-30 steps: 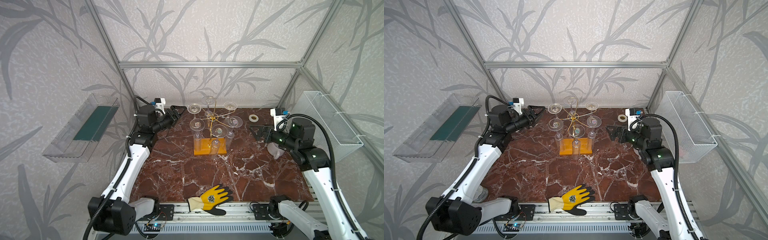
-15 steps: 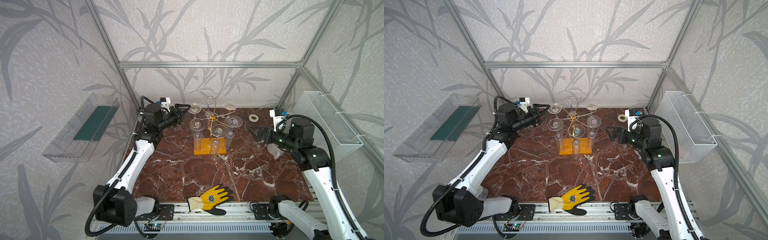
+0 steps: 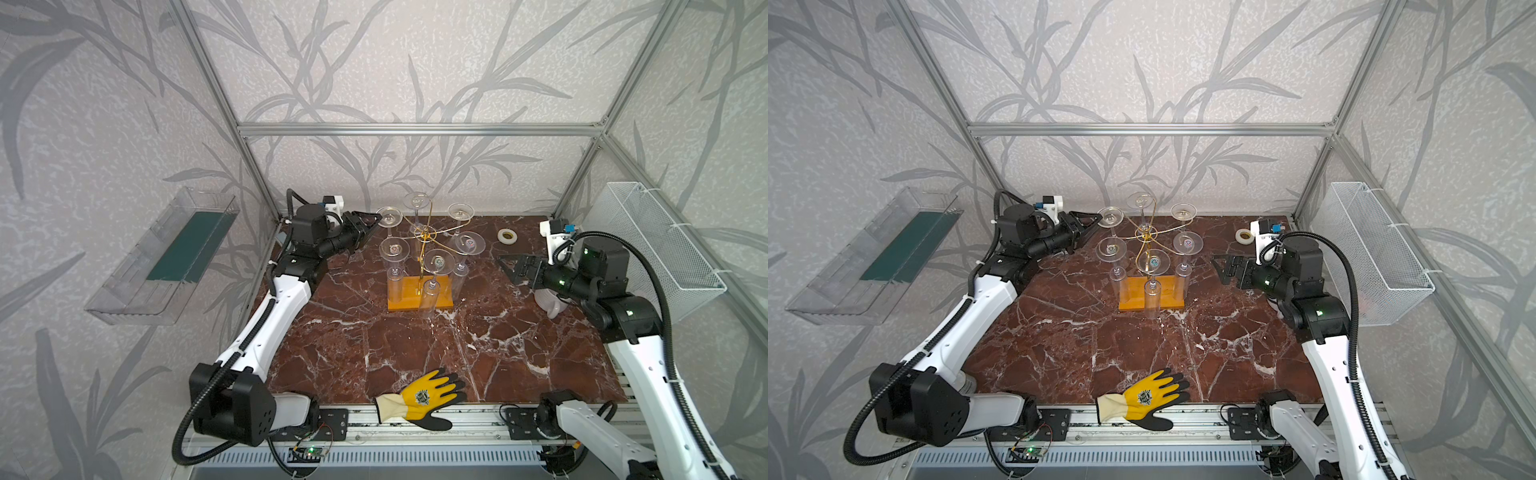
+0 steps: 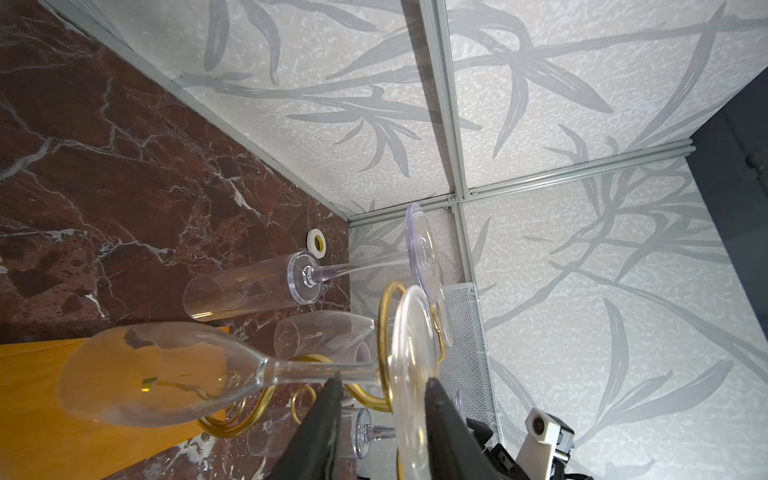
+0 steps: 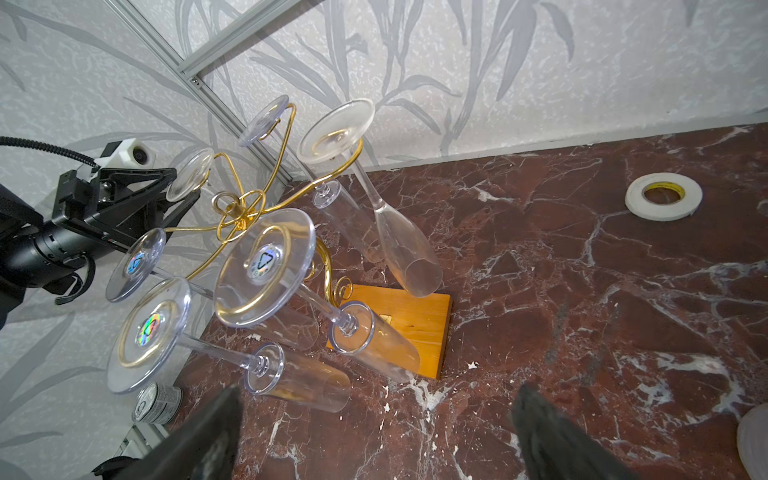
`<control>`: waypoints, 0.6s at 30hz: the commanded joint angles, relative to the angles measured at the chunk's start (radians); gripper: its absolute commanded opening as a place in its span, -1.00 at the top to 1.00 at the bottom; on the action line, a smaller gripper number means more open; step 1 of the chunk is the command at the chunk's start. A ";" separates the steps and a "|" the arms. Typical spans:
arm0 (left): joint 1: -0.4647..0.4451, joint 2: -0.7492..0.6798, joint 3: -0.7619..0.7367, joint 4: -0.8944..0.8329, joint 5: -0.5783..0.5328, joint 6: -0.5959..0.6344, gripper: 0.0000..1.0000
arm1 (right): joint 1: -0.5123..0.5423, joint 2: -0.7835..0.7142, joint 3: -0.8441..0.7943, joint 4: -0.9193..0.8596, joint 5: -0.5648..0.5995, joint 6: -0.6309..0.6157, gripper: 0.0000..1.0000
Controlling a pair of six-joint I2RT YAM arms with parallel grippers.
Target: Take the wine glass off the wine glass rack
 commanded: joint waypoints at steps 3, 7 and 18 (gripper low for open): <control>-0.003 -0.004 0.032 -0.022 -0.028 0.007 0.59 | 0.003 -0.026 -0.016 0.007 0.009 0.015 -0.98; -0.004 0.006 0.038 -0.032 -0.023 0.010 0.82 | 0.003 -0.023 -0.016 0.006 0.008 0.012 -0.98; -0.005 0.015 0.049 -0.050 -0.018 0.000 1.00 | 0.003 -0.009 -0.010 -0.002 0.019 0.024 -0.98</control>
